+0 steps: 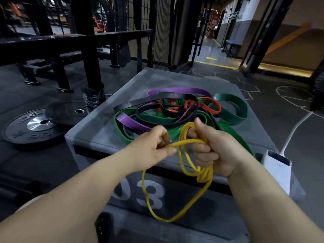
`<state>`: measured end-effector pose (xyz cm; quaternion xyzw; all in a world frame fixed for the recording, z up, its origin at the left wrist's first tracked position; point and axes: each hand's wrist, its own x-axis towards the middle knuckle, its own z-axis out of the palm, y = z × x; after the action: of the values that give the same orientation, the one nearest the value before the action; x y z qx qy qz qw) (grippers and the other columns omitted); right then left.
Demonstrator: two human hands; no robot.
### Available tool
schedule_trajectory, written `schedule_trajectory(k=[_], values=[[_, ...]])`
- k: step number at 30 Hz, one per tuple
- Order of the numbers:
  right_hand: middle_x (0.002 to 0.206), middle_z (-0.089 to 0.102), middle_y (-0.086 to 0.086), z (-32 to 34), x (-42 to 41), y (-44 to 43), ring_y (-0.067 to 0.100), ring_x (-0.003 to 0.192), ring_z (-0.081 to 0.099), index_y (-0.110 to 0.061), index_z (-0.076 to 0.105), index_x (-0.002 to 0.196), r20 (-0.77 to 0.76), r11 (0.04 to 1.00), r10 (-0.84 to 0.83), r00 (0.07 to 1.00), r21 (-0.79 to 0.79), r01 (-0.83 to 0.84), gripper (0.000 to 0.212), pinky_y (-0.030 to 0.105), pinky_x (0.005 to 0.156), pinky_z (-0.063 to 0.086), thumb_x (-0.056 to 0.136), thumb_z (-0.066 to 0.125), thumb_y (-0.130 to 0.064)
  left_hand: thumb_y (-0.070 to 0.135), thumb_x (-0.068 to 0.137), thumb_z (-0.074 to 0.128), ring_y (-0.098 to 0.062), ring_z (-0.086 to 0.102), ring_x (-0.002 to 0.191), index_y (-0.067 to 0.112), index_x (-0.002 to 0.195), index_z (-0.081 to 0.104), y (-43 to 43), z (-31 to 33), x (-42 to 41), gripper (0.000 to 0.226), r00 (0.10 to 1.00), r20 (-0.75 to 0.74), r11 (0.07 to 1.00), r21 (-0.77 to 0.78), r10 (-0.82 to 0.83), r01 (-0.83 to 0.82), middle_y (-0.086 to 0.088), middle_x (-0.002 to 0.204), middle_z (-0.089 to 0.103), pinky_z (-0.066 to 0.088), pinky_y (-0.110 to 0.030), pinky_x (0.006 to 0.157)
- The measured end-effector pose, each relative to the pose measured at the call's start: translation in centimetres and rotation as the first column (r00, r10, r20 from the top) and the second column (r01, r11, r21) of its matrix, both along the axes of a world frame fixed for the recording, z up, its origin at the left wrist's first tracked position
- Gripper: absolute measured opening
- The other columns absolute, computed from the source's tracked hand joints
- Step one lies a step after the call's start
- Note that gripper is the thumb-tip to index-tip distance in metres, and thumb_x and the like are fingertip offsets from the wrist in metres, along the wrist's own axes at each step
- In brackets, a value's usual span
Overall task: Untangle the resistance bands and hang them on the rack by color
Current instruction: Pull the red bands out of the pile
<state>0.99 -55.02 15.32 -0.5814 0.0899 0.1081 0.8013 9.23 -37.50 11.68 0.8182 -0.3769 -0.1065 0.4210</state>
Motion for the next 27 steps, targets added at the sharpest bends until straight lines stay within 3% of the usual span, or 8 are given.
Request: schedule_trajectory(k=[3,7,12,15,19,22,25,27], values=[[0.042,0.027,-0.008,0.5,-0.3,-1.4,0.002,0.026,0.021,-0.018,0.049,0.07,0.027,0.996,-0.032,0.999,0.08,0.03,0.034,0.014,0.035,0.012,0.086,0.047,-0.047,0.028,0.096,0.054,-0.014,0.054,0.075,0.024,0.09,0.044,0.6,0.2,0.9,0.012,0.997,-0.078,1.0,0.027,0.008,-0.005,-0.014,0.087,0.06,0.047,-0.032,0.073],[0.041,0.036,0.0,-0.2,-0.6,-1.1,0.013,0.029,0.036,-0.011,0.058,0.075,-0.032,0.997,0.081,0.996,-0.014,-0.081,0.053,0.018,0.035,0.033,0.079,0.047,-0.063,0.018,0.097,0.052,-0.004,0.049,0.059,0.025,0.087,0.048,0.7,0.9,0.7,0.013,0.997,-0.07,0.974,-0.224,-0.038,0.021,0.013,0.065,0.051,0.047,-0.024,0.063],[0.057,0.064,0.011,-1.9,-0.5,-0.4,0.027,0.056,0.068,-0.007,0.063,0.086,0.038,0.925,0.38,0.924,0.017,-0.381,0.072,0.033,0.057,0.056,0.058,0.075,-0.072,0.03,0.087,0.06,-0.002,0.055,0.075,0.035,0.086,0.055,-0.4,0.7,-0.2,0.006,0.995,0.077,0.948,-0.308,-0.055,0.076,0.023,0.08,0.057,0.045,-0.018,0.071],[0.05,0.059,0.004,-2.2,-0.3,-0.4,0.018,0.045,0.061,-0.011,0.065,0.083,0.081,0.897,0.433,0.898,0.058,-0.438,0.074,0.035,0.064,0.056,0.06,0.065,-0.081,0.026,0.089,0.064,-0.002,0.056,0.077,0.034,0.083,0.058,-0.5,0.6,0.0,0.012,0.995,0.103,0.957,-0.289,-0.012,0.041,0.024,0.081,0.059,0.044,-0.016,0.074],[0.044,0.049,-0.008,-2.5,-0.1,-0.3,0.003,0.032,0.045,-0.014,0.061,0.082,0.095,0.858,0.475,0.875,0.168,-0.485,0.055,0.025,0.052,0.051,0.078,0.062,-0.069,0.022,0.091,0.063,0.003,0.054,0.072,0.031,0.083,0.06,-0.3,0.5,0.5,0.013,0.997,0.069,0.964,-0.266,0.044,-0.024,0.025,0.075,0.059,0.04,-0.011,0.071],[0.049,0.054,-0.011,-2.7,0.2,-0.3,-0.002,0.032,0.044,-0.013,0.058,0.087,0.132,0.774,0.555,0.822,0.281,-0.568,0.044,0.019,0.048,0.046,0.091,0.054,-0.057,0.027,0.095,0.057,0.0,0.058,0.083,0.027,0.092,0.063,-0.2,0.4,0.7,0.006,0.998,-0.058,0.972,-0.232,0.013,-0.027,0.021,0.084,0.063,0.046,-0.025,0.081],[0.057,0.061,-0.007,-2.8,0.5,-0.4,0.003,0.031,0.035,-0.01,0.056,0.091,0.173,0.714,0.585,0.792,0.352,-0.605,0.042,0.016,0.044,0.04,0.096,0.05,-0.052,0.049,0.09,0.047,-0.011,0.06,0.112,0.024,0.113,0.058,-0.2,0.5,0.2,0.036,0.915,-0.341,0.929,-0.361,-0.218,0.087,0.007,0.115,0.065,0.046,-0.035,0.099],[0.06,0.062,-0.005,-2.8,0.6,-0.4,0.004,0.033,0.033,-0.009,0.054,0.093,0.184,0.704,0.583,0.791,0.371,-0.605,0.04,0.015,0.041,0.035,0.097,0.05,-0.048,0.074,0.077,0.052,-0.014,0.058,0.118,0.026,0.125,0.049,-0.1,0.4,0.0,0.068,0.856,-0.388,0.891,-0.423,-0.343,0.165,0.0,0.126,0.063,0.045,-0.034,0.102]])
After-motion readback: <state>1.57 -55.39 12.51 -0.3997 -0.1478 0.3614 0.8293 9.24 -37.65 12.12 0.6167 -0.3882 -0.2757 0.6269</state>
